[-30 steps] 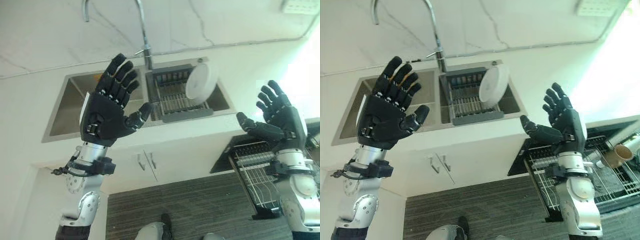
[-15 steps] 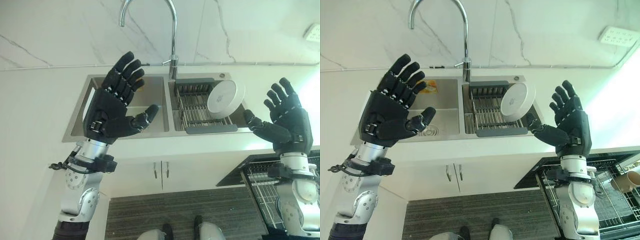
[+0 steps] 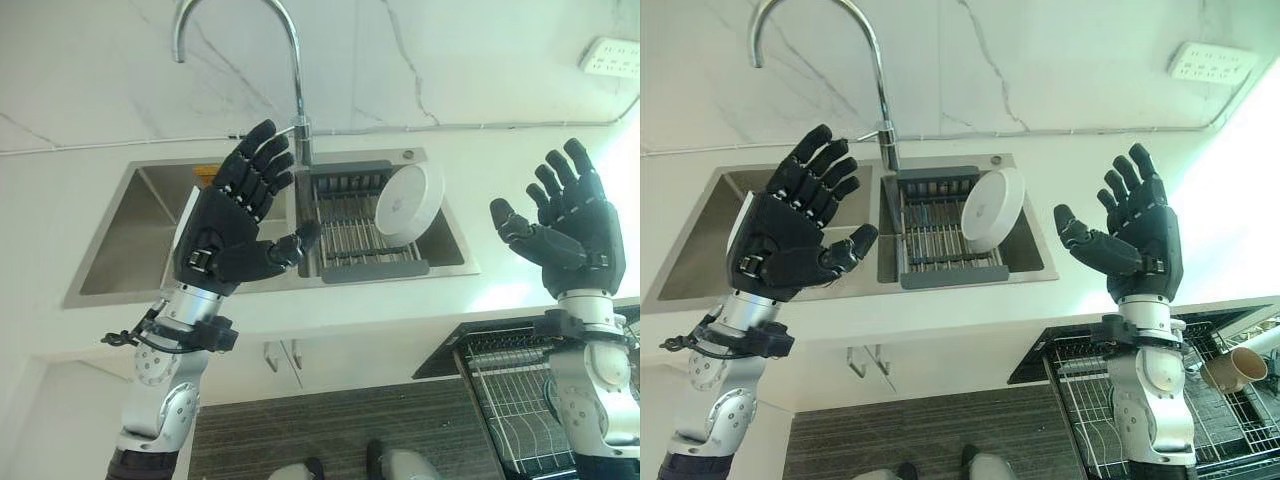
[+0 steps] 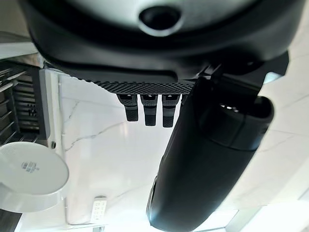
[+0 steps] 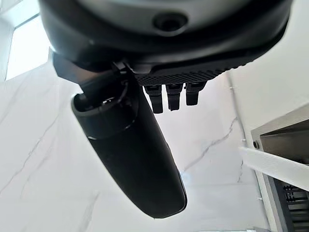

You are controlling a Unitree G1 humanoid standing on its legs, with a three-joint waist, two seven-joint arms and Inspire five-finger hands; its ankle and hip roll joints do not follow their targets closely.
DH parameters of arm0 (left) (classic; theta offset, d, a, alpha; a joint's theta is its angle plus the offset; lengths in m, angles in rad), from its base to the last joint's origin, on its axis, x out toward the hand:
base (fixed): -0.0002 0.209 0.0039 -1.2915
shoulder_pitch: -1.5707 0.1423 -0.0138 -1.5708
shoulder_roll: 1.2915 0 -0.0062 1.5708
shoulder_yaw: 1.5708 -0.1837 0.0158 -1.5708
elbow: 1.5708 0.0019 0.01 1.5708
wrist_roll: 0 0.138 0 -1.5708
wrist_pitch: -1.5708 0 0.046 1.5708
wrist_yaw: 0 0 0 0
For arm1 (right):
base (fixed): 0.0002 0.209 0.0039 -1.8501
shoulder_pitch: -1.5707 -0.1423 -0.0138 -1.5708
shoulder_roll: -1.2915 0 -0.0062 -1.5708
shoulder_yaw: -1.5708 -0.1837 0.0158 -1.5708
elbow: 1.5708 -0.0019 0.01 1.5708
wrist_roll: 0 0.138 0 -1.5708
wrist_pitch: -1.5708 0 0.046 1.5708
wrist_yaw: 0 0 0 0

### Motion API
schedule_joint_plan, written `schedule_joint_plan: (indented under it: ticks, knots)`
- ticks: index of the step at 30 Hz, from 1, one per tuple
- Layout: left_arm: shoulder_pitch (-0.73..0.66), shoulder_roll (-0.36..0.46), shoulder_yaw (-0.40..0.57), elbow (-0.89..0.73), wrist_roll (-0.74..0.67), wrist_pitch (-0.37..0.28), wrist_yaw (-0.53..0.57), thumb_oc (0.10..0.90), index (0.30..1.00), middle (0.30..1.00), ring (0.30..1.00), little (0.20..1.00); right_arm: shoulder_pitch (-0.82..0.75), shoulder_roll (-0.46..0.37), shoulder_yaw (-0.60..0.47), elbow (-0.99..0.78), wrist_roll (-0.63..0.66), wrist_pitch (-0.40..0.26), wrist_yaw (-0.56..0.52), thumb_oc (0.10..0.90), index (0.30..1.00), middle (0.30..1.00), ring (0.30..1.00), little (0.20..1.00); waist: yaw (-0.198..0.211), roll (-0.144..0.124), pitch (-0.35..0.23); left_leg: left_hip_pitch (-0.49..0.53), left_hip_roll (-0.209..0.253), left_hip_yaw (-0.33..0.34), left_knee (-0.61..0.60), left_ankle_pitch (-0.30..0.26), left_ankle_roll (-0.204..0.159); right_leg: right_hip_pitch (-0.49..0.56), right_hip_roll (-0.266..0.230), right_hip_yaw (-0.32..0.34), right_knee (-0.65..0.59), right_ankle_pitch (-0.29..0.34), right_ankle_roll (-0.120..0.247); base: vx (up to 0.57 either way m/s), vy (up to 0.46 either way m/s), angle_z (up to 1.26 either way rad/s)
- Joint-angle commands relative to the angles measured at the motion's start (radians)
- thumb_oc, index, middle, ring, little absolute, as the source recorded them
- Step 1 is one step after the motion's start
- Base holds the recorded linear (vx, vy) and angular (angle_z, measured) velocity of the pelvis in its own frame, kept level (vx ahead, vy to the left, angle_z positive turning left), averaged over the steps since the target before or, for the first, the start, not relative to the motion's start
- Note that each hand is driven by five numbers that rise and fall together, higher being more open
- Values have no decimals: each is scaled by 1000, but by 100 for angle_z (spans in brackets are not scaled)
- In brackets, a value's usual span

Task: Place the dishes in the dishwasher.

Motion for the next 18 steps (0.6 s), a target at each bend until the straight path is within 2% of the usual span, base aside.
schedule_joint_plan:
  ticks: [1, 3, 7, 18]
  knots:
    - [-55, 15, 19, -56, -20, -98, 21, 800, 900, 900, 900, 900, -145, -42, -24, 22, 88, -53, 32, 800, 900, 900, 900, 900, 32, -15, -92, 31, 26, 9, 47, -95, -46, 51, -44, -17, -17, -78, 86, 89, -174, -11]
    - [-50, 5, 22, -43, -27, -110, 7, 800, 900, 900, 900, 900, -163, -29, -12, 58, 136, -41, 59, 800, 900, 900, 900, 900, 48, -29, -83, 48, 22, 8, 47, -48, -57, 61, -52, -22, -17, -80, 73, 82, -184, -6]
    - [-60, 1, 1, -15, -22, -142, 5, 800, 900, 900, 900, 900, -211, -29, 18, 122, 156, -27, 72, 800, 900, 900, 900, 900, 65, -45, -68, 68, 25, 8, 47, 12, -60, 81, -46, -19, -17, -90, 52, 73, -141, -4]
    - [-83, 2, -27, 22, -9, -143, 3, 800, 900, 900, 900, 900, -273, -30, 40, 215, 167, 26, 39, 800, 900, 900, 900, 900, 77, -37, -75, 80, 18, -9, 47, 9, -68, 105, -40, -28, -17, -105, 44, 46, -19, 3]
